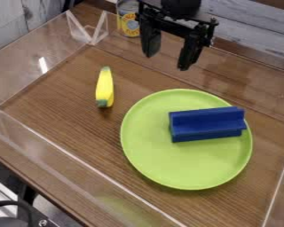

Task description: Put the blue object in the green plate

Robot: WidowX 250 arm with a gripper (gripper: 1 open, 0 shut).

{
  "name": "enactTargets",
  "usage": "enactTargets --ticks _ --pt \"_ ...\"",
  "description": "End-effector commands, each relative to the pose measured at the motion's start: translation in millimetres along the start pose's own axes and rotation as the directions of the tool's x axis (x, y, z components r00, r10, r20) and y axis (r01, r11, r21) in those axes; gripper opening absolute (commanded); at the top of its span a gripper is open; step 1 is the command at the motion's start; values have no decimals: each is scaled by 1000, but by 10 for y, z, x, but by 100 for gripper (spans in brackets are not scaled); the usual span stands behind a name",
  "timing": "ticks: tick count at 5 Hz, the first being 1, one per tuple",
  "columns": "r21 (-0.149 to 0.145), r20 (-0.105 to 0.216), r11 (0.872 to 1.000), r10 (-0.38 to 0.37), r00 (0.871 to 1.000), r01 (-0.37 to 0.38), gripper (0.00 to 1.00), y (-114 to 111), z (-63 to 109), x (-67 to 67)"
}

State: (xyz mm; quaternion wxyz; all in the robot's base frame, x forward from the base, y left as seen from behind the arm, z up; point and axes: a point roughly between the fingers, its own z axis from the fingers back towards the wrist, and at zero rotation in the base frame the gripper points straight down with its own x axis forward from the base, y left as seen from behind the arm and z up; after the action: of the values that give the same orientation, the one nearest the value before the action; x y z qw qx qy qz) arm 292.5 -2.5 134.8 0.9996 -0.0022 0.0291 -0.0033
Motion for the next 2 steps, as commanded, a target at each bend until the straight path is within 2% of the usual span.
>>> enactTargets --ticks 1,2 --pt "0 1 996 -87 996 87 100 -92 -50 -19" --pt "2 10 975 -224 975 224 100 -242 -108 -61"
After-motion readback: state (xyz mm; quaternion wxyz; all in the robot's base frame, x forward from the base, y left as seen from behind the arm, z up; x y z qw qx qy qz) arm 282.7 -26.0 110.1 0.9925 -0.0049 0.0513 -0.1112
